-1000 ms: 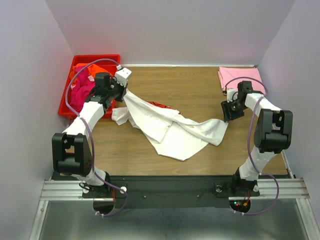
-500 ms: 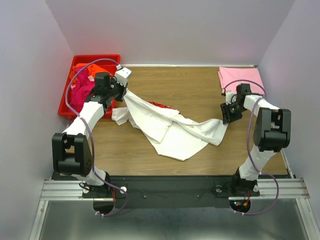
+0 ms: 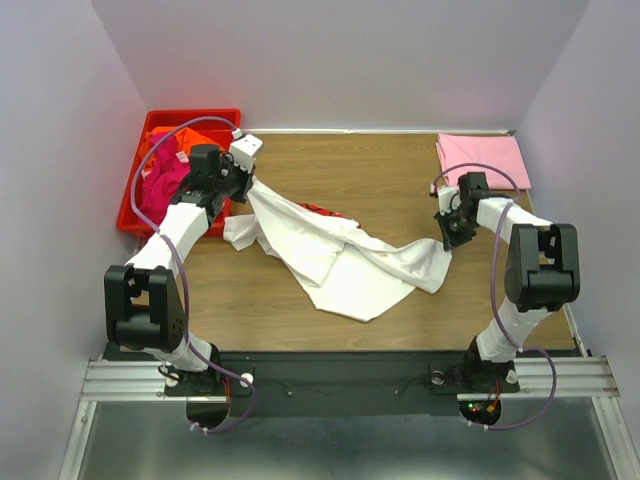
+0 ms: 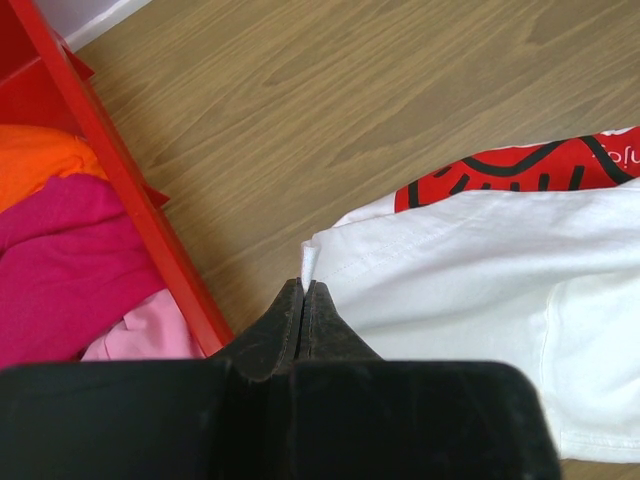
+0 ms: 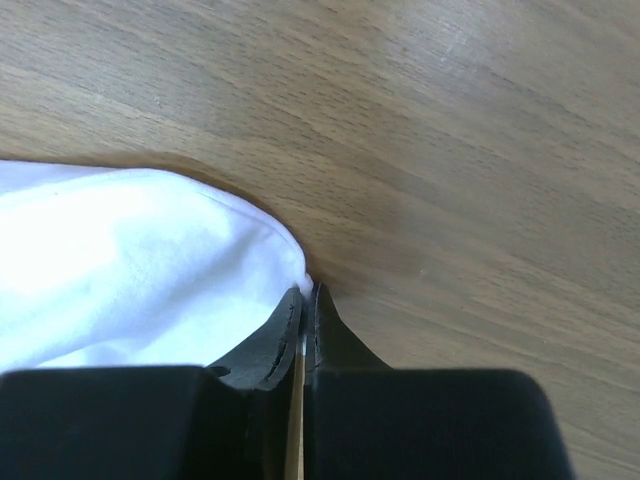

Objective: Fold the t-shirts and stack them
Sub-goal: Flatten the tshirt out

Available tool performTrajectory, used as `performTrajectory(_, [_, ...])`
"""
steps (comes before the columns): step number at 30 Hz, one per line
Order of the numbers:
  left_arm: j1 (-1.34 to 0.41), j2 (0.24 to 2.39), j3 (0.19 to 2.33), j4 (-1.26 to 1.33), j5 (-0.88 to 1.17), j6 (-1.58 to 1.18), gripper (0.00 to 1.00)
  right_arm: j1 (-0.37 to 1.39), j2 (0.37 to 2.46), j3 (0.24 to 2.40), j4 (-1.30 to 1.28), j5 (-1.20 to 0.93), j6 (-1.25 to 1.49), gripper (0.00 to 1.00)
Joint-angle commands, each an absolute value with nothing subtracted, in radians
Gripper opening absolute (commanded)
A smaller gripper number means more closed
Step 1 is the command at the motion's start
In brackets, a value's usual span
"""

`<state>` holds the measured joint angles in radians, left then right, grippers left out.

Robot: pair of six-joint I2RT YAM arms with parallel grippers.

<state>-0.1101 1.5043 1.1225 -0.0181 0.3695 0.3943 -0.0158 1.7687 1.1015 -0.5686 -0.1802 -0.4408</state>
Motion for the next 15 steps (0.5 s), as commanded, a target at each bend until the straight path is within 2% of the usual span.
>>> performTrajectory(1, [-0.106,1.491,1.144,0.026,0.374,0.379,0.0,-0.002,1.807,1.034,-0.64,-0.126,-0.448,0.0])
performTrajectory(6, [-0.101,1.486,1.236,0.002,0.364,0.371,0.0,-0.058,1.72,1.169,-0.652,-0.069,-0.463,0.01])
performTrajectory(15, [-0.083,1.525,1.58,-0.086,0.373,0.344,0.0,-0.149,1.631,1.641,-0.689,-0.02,-0.5,0.0])
